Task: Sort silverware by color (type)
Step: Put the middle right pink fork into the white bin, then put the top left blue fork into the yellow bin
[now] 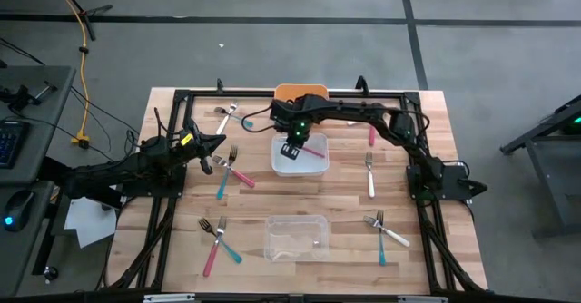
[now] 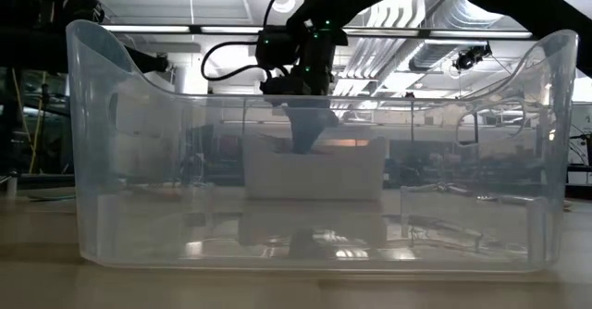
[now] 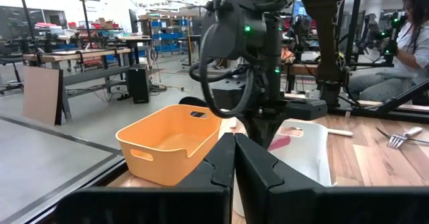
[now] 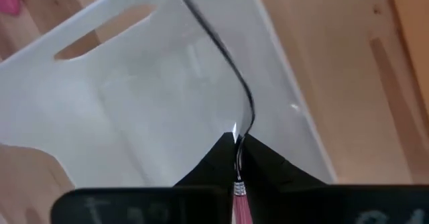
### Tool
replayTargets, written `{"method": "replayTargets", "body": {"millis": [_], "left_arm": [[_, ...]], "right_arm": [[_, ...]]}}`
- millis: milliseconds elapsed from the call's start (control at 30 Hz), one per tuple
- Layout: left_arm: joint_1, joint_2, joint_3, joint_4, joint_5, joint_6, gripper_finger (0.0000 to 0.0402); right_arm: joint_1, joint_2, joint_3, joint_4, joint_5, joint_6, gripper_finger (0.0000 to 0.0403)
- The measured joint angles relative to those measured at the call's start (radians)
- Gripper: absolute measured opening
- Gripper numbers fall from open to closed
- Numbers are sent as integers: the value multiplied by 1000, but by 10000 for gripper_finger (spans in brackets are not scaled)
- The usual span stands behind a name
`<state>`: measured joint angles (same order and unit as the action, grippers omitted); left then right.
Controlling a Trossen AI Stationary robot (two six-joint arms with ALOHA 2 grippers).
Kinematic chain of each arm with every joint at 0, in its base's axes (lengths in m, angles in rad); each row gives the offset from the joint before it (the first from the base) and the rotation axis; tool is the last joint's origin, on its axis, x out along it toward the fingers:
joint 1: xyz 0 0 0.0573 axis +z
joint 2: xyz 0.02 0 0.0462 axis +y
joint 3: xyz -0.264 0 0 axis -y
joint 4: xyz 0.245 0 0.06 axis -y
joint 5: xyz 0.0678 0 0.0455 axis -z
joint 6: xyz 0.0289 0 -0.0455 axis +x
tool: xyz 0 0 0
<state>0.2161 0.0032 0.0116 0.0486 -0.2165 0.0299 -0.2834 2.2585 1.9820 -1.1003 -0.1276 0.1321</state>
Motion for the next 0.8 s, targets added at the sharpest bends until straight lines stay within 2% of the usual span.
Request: {"method": "replayTargets", "body": {"millis": [167, 300, 400, 567, 667, 800], "left_arm": [[0, 0, 0, 0, 0, 0, 3], [0, 0, 0, 0, 0, 0, 3], [0, 0, 0, 0, 0, 0, 3], [0, 0, 0, -1, 0, 0, 3], [0, 1, 0, -6, 0, 37, 3], [0, 3, 0, -6, 0, 110, 3]], "right_arm": [[9, 0, 0, -2, 0, -13, 66], [9, -3, 6, -37, 18, -64, 75], [20, -8, 57, -103, 90, -119, 59], [68, -28, 111, -141, 259, -223, 6], [89, -51, 86, -73, 258, -259, 10], [97, -112, -40, 99, 227, -280, 2]]}}
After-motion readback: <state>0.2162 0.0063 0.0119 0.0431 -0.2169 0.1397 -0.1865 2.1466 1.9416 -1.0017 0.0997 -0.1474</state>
